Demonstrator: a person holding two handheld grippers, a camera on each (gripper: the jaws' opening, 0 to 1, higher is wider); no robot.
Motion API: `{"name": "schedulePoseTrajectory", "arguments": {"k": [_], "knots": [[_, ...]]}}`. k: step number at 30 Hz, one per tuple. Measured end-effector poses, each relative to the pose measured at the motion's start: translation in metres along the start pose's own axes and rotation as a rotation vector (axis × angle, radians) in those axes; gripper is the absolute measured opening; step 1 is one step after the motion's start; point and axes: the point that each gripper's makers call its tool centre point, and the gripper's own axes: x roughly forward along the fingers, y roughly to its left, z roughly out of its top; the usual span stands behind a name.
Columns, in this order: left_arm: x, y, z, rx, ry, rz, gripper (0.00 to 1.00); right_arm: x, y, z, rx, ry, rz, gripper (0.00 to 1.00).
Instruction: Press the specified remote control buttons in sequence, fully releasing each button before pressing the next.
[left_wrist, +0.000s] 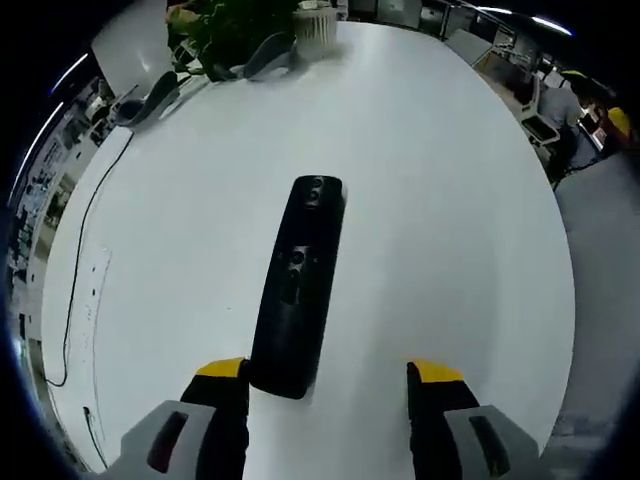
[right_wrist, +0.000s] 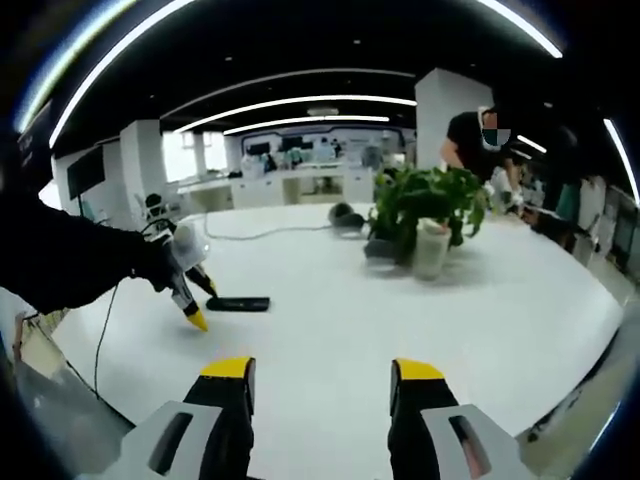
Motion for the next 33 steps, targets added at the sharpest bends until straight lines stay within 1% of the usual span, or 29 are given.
{"name": "schedulePoseTrajectory", "arguments": {"k": [5,8,16,18,25,26,28,33], "knots": [[-0.001,0.001,-0.001,0.039,0.035,-0.008,0.64,0.000,0.000,0.000,0.000,-0.001,-0.001,0.52],[-0.002,0.004,-0.001,0.049,0.041,-0.010,0.60,0.000,0.000,0.000,-0.001,-0.002,0.001,0.51],[-0.002,0.017,0.000,0.041,0.025,-0.003,0.43,0.000,0.001,0.001,-0.006,-0.003,0.005,0.51],[-0.002,0.022,0.001,0.028,0.022,0.004,0.38,0.000,0.001,0.001,-0.007,-0.003,0.005,0.51],[-0.003,0.026,0.001,0.036,0.021,0.009,0.29,0.000,0.002,0.001,-0.007,-0.007,0.006,0.51],[-0.003,0.027,0.001,0.046,0.021,0.009,0.26,0.000,0.002,0.002,-0.006,-0.008,0.007,0.51],[-0.002,0.027,0.001,0.063,0.025,0.011,0.25,0.000,0.002,0.002,-0.004,-0.011,0.008,0.51],[-0.002,0.025,0.002,0.066,0.041,0.020,0.24,-0.001,0.002,0.003,-0.001,-0.016,0.010,0.51]]}}
